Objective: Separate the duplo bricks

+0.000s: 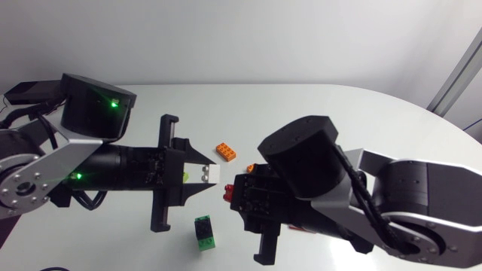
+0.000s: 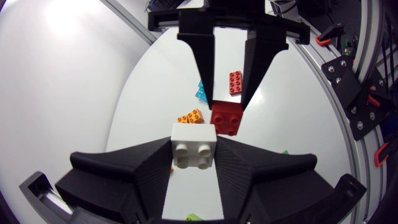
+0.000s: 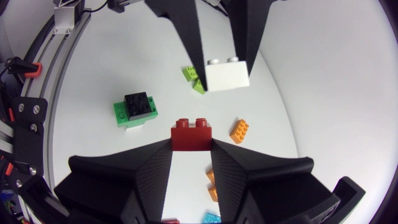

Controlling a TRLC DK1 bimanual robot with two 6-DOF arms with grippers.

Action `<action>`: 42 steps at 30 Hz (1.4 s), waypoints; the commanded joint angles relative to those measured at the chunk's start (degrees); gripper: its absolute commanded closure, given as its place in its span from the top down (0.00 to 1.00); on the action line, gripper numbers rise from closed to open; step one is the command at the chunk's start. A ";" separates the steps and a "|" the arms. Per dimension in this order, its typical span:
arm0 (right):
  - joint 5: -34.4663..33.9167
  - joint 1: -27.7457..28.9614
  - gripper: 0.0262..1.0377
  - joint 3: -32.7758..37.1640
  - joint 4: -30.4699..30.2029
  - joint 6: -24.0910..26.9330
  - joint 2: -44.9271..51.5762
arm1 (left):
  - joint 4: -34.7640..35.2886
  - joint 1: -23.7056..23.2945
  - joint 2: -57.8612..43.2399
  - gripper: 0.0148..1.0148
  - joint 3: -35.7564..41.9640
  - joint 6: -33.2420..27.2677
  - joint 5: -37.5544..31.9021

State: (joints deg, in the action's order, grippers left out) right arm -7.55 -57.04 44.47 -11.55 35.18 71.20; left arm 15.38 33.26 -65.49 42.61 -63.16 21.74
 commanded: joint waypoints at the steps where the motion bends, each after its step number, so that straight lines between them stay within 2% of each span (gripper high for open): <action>1: -0.62 0.35 0.18 -1.67 1.09 0.86 -1.15 | 2.20 -1.61 -2.09 0.26 1.86 -4.43 0.50; 4: 0.17 2.10 0.18 -1.67 1.80 0.33 -1.77 | 2.64 -3.55 -6.05 0.26 1.60 -9.62 -0.64; 9: 3.86 6.59 0.18 -2.46 3.38 -1.69 -2.47 | 3.61 -4.34 -14.13 0.26 0.28 -20.16 -7.23; 16: 9.92 10.98 0.18 -4.04 5.57 -4.68 -1.50 | 2.99 -4.34 -22.92 0.26 -0.51 -28.43 -15.76; 23: 18.54 17.13 0.18 -4.21 9.00 -6.88 4.39 | 2.38 -4.60 -28.81 0.26 -0.42 -31.15 -21.03; 29: 21.53 19.33 0.19 -3.51 11.99 -7.32 9.13 | 2.47 -4.43 -30.04 0.27 -0.60 -31.15 -21.65; 31: 22.49 20.39 0.19 -3.34 13.31 -7.49 10.98 | 2.55 -4.52 -29.95 0.31 -0.42 -31.15 -21.74; 37: 23.64 21.62 0.19 -2.46 16.56 -7.58 16.87 | 2.64 -4.34 -29.60 0.65 0.19 -30.71 -21.65; 42: 23.99 21.62 0.19 -1.31 17.53 -7.93 20.21 | 3.08 -4.16 -29.34 0.81 0.54 -30.36 -21.65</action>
State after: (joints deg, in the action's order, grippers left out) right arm 16.14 -35.62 41.78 4.89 28.88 90.00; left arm 17.80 29.19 -93.78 43.40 -92.36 0.36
